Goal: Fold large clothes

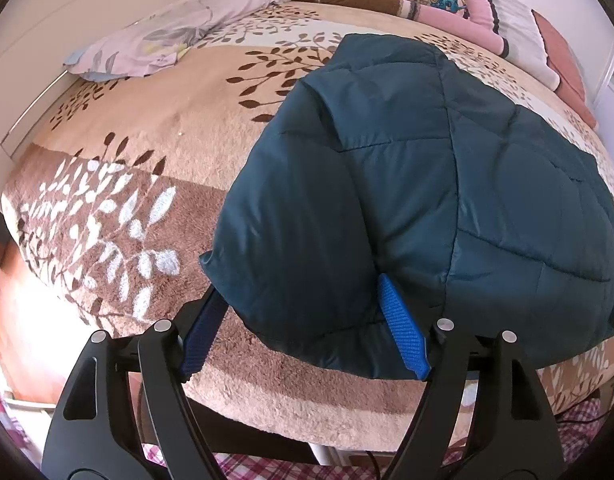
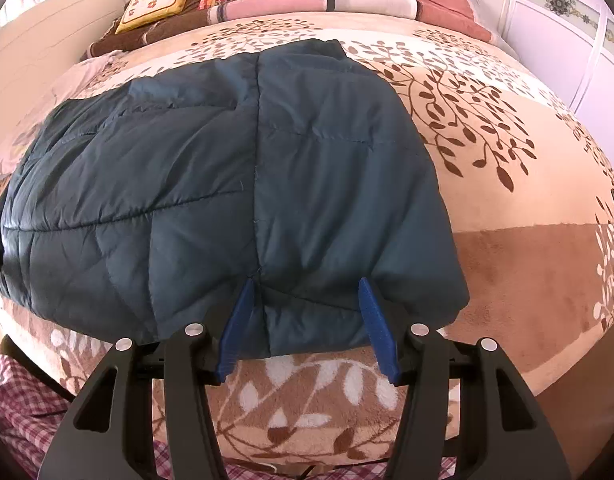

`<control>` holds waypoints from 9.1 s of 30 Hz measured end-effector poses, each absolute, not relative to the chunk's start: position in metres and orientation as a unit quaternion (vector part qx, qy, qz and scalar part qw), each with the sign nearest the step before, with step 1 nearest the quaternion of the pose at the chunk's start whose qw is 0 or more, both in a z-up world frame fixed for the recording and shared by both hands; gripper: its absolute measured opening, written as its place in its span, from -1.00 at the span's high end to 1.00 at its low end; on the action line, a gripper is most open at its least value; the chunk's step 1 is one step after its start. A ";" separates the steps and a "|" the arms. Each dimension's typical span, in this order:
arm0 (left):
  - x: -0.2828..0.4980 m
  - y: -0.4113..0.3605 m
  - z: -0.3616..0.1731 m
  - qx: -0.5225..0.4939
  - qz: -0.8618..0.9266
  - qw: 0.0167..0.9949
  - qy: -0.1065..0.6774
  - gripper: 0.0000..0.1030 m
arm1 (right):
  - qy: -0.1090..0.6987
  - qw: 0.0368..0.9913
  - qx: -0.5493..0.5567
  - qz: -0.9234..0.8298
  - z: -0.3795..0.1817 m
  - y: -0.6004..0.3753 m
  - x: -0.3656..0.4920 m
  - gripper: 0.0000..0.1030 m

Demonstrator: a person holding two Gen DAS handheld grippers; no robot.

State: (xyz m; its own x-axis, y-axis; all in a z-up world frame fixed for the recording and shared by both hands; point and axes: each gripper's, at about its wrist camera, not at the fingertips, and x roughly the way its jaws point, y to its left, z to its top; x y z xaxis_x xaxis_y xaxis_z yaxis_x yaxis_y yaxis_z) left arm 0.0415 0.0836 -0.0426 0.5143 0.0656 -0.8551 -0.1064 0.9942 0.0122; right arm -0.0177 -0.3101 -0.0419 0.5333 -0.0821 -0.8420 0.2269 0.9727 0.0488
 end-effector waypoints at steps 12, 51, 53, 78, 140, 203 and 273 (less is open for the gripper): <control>0.041 0.086 -0.036 -0.017 0.048 0.872 0.486 -0.47 | 0.473 0.873 0.083 -0.087 -0.039 -0.312 -0.020 -0.05; 0.033 0.027 -0.001 -0.038 0.034 0.888 0.457 -0.51 | 0.446 0.890 0.094 0.005 -0.021 -0.260 -0.032 -0.06; 0.039 0.010 0.001 -0.029 0.042 0.887 0.460 -0.51 | 0.445 0.891 0.090 0.014 -0.024 -0.259 -0.037 -0.06; 0.047 -0.033 0.031 0.008 -0.061 0.895 0.442 -0.53 | 0.436 0.893 0.115 -0.017 -0.021 -0.299 -0.037 -0.06; 0.083 0.100 0.011 -0.083 -0.022 0.897 0.434 -0.55 | 0.545 0.831 0.084 0.077 -0.035 -0.202 0.249 0.57; 0.072 0.104 -0.080 -0.262 -0.031 0.823 0.503 -0.79 | 0.565 0.812 0.027 0.142 -0.049 -0.158 0.067 0.57; 0.004 -0.214 0.088 0.157 -0.330 0.897 0.249 0.51 | 0.423 0.822 0.363 0.115 -0.041 -0.383 -0.006 0.56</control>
